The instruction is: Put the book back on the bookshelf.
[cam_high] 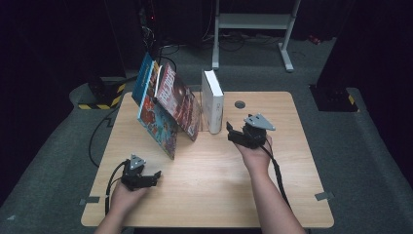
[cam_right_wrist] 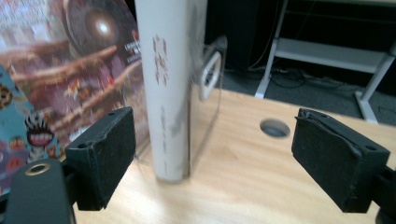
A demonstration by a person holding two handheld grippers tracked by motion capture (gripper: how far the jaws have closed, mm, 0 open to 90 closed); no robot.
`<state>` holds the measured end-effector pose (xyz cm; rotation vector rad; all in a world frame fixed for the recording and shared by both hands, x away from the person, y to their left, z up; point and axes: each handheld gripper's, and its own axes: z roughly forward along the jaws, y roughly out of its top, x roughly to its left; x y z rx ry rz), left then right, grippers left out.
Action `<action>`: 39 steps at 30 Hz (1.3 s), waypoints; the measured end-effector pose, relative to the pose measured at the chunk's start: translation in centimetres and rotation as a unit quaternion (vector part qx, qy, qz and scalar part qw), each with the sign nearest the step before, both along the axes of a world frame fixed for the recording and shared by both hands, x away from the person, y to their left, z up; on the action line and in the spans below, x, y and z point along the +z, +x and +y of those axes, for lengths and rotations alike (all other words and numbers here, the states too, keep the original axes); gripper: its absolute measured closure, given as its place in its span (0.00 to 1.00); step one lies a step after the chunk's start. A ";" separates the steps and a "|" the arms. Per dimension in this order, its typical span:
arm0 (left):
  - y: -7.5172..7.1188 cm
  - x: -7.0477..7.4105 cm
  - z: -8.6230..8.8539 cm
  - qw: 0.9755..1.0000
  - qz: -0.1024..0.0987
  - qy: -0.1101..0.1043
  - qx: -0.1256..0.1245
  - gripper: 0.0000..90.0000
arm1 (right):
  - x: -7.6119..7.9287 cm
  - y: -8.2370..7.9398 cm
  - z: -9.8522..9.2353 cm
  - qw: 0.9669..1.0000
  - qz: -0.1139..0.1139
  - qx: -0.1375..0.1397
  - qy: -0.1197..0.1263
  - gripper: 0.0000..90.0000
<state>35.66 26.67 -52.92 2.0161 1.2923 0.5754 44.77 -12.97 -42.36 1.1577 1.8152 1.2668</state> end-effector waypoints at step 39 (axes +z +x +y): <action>0.3 0.0 0.0 1.000 0.002 0.000 0.016 0.11 | -10.1 -9.7 -10.9 0.975 0.204 -0.033 -0.088 0.13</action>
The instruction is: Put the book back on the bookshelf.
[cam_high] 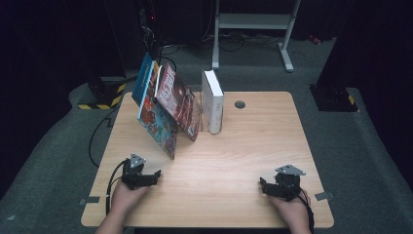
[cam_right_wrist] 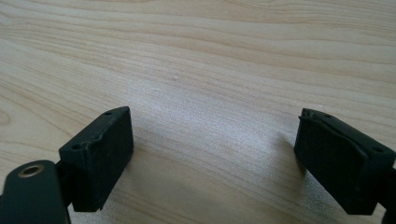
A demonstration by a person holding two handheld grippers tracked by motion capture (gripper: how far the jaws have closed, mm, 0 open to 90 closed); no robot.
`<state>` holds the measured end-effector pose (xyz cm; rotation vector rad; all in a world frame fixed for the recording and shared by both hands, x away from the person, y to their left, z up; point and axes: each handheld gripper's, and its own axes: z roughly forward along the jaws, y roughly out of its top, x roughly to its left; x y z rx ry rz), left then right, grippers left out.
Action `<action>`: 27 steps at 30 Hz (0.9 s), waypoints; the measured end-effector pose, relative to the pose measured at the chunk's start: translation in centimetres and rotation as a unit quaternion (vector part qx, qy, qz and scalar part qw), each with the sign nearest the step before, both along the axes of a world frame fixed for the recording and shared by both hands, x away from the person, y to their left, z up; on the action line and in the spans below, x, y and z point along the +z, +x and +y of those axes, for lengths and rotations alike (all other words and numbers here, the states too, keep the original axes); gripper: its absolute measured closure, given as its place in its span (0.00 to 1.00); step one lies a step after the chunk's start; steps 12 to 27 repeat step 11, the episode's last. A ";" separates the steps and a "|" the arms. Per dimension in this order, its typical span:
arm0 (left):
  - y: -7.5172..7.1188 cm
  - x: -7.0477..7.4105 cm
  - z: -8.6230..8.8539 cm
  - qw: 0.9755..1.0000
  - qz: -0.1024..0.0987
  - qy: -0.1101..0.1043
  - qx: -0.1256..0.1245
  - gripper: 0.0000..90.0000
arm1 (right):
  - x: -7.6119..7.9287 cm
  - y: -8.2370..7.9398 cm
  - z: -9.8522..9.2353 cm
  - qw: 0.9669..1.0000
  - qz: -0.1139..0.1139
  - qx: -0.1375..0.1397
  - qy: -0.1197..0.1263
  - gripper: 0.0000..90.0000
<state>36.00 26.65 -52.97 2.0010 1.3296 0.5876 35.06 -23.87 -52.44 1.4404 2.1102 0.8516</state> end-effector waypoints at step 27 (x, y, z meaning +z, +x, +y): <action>0.0 0.0 -0.1 1.000 0.000 0.001 0.006 0.12 | 0.0 -0.2 0.3 1.000 -0.001 -0.018 0.001 0.13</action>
